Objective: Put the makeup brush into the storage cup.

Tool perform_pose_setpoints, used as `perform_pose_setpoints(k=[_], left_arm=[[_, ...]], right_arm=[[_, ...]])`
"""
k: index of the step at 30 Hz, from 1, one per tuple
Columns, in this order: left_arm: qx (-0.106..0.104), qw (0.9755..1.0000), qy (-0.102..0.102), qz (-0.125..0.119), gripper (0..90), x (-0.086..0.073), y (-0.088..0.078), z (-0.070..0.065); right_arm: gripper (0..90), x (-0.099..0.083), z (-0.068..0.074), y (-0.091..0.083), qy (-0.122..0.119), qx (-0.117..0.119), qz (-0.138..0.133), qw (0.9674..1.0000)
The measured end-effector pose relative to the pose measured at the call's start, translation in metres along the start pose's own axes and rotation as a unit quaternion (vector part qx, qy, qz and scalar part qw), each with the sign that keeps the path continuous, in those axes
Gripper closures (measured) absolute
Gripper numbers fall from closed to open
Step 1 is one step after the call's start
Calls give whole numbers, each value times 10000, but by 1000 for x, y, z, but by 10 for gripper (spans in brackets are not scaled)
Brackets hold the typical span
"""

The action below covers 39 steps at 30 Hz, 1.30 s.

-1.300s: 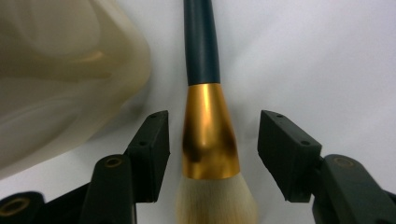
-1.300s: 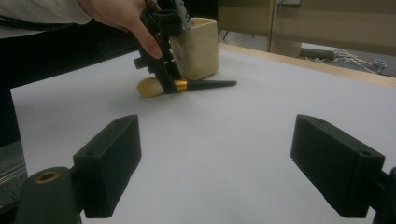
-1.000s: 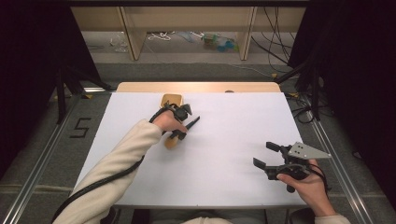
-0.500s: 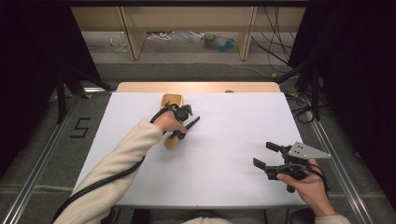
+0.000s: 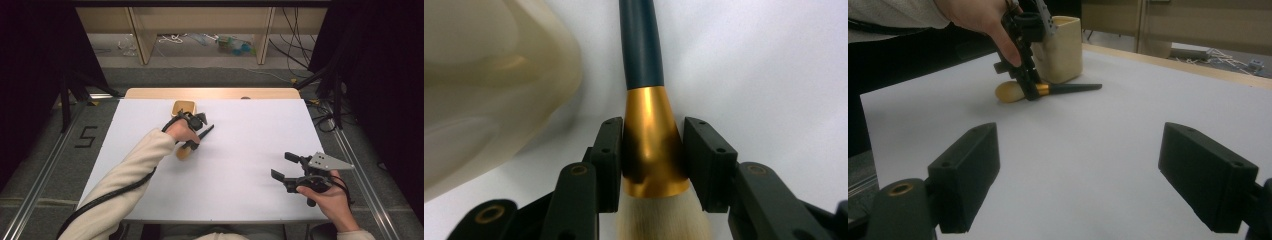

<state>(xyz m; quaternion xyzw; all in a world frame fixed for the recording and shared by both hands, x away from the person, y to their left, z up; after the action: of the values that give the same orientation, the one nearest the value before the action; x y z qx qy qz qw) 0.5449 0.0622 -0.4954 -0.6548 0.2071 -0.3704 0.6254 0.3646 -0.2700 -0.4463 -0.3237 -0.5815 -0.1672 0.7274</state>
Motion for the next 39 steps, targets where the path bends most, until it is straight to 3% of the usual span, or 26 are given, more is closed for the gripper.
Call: perform_pose_setpoints(k=[7,8,10,11,15,19,22,23,24,25,26,31,37,39], left_arm=[[13,10000,38,-51,620,0,0,-2],[-9,9998,190,-70,622,-1,0,-1],[-61,9996,250,-71,623,-1,0,-2],[-86,9984,554,36,624,-4,-2,0],[-74,9974,711,-81,625,-7,-5,1],[37,9968,753,-273,626,-9,-12,1],[0,9968,692,-395,626,-11,-16,-2],[2,9962,795,-351,627,-12,-17,-1],[-24,9966,697,-431,627,-13,-18,-3],[-31,9960,835,-319,627,-14,-19,-2],[-43,9963,754,-408,627,-14,-19,-3],[-59,9961,738,-486,627,-15,-21,-6],[-37,9945,862,-599,627,-19,-27,-9],[-107,9926,981,-713,627,-25,-34,-14]], right_arm=[[177,0,0,0,3,7,3,10000],[177,0,0,0,2,5,7,10000],[177,0,0,0,0,6,9,10000],[178,0,0,0,-8,7,6,10000],[179,0,0,1,5,20,0,10000],[180,0,0,0,-27,0,26,10000],[181,0,0,0,-21,-5,31,10000],[181,0,0,0,-19,-7,28,10000],[182,0,0,0,-21,-10,29,10000],[182,0,0,0,-21,-7,27,10000],[183,0,0,0,-22,-10,29,10000],[184,0,0,0,-23,-27,34,10000],[185,0,0,1,-12,-12,8,10000],[185,1,-1,1,-165,-30,-72,9998]])
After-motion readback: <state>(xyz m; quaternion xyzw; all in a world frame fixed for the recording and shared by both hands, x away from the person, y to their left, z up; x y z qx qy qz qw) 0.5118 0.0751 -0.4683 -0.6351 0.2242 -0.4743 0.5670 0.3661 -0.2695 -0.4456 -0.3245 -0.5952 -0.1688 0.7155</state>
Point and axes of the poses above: each handheld gripper's, and its own axes: y roughly forward along the jaws, x roughly out of its top, z roughly to its left, the point moved 4 cm from there along y, roughly forward along the jaws, and after that the axes turned 2 degrees about -z, right-handed, at the moved point
